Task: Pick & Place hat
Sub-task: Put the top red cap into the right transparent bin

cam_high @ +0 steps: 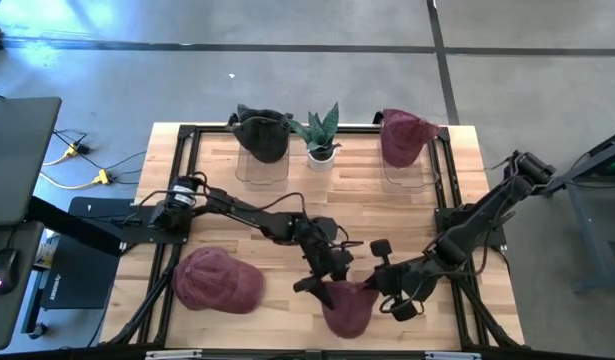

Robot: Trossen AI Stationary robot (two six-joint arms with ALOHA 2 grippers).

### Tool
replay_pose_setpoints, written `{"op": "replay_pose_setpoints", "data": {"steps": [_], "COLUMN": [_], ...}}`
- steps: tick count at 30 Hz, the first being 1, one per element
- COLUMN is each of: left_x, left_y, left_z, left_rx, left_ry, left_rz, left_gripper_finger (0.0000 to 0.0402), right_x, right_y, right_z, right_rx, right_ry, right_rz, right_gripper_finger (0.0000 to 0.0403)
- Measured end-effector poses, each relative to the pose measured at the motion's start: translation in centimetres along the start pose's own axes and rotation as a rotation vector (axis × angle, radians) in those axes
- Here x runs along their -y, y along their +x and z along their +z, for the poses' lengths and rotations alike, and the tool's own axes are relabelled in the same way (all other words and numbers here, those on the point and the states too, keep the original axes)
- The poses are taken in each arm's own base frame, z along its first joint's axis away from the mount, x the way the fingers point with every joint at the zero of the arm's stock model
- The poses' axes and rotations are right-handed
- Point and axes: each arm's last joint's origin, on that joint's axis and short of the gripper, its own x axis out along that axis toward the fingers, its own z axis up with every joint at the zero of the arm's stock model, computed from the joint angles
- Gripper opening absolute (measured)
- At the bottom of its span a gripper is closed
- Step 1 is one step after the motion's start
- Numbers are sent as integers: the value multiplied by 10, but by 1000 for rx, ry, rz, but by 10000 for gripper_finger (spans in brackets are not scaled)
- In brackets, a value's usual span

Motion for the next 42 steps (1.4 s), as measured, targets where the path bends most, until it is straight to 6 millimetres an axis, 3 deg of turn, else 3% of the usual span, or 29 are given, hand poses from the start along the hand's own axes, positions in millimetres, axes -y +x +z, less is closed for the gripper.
{"op": "replay_pose_setpoints", "data": {"steps": [7,16,22,25,28,35,38,42], "left_x": [6,-4,-3,-2,1,3,2,1], "left_y": [-1,-1,-1,0,-1,-3,-4,-7], "left_z": [10,0,-2,-2,0,1,2,7], "left_rx": [47,45,16,2,-11,-30,-25,-17], "left_ry": [-86,-230,-191,-160,-145,-148,-162,-166], "left_rz": [-66,154,134,92,43,-17,-13,-20], "left_gripper_finger": [264,264,260,233,177,16,18,27], "right_x": [3,4,4,4,3,-2,-5,-4], "right_y": [-8,-8,-8,-8,-8,-9,-10,-10], "right_z": [2,1,1,1,1,3,5,1], "right_rx": [13,4,6,3,2,-20,-18,-50], "right_ry": [52,69,70,71,71,84,91,78], "right_rz": [-6,-36,-36,-26,-16,155,245,226], "right_gripper_finger": [8,7,10,8,13,92,145,209]}}
